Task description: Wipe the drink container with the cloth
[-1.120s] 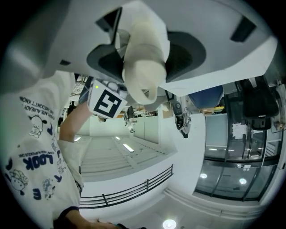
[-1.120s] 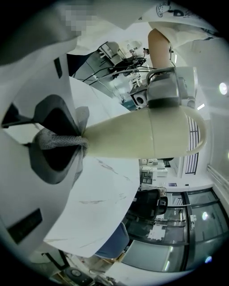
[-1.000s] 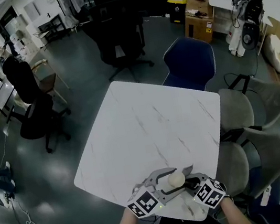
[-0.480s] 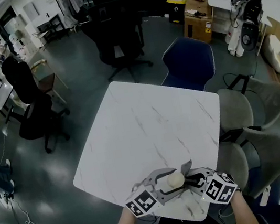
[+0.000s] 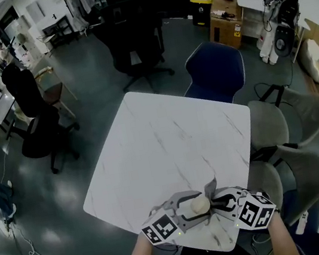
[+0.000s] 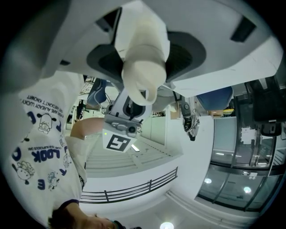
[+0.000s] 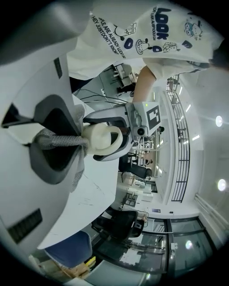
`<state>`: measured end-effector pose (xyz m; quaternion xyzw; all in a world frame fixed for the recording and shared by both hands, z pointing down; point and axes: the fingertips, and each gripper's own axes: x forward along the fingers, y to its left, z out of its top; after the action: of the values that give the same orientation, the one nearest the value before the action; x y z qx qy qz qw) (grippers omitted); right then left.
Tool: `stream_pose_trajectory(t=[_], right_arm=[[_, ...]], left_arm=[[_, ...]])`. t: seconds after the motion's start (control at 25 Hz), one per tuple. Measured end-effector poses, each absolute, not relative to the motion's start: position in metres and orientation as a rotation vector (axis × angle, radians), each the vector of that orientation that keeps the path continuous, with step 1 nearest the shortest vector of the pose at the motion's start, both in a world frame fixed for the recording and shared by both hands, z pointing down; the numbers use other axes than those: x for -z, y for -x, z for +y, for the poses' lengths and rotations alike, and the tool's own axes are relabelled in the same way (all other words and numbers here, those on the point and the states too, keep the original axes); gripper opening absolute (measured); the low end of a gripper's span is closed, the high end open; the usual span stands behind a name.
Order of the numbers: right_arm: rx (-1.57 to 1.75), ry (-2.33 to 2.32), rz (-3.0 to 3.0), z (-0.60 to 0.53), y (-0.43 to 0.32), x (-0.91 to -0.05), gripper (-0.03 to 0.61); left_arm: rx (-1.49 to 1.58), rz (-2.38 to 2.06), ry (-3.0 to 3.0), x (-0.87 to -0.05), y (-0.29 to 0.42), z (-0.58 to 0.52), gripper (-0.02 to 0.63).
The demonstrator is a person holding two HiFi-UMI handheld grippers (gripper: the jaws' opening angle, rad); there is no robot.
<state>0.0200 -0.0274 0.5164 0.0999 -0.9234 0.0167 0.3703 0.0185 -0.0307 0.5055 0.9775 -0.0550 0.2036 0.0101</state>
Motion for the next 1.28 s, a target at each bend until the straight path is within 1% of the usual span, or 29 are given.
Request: stream_pose_trajectory(t=[0.32,0.8,1.28], right_arm=[[-0.078,-0.232,-2.360,-0.029,-0.022,-0.528,0.057],[-0.169,-0.303,-2.289,-0.023,-0.021,-0.584,0.057],[-0.186,-0.388,-2.179,-0.020,-0.019,-0.634,0.057]], left_arm=[[-0.639,-0.159,-3.047,-0.504,-0.020,-0.031,0.279],[-0.615,-0.171,-3.043,-0.504,-0.021,-0.030,0.281],[-0.604,-0.185,-3.039,-0.505,-0.021,-0.030,0.281]])
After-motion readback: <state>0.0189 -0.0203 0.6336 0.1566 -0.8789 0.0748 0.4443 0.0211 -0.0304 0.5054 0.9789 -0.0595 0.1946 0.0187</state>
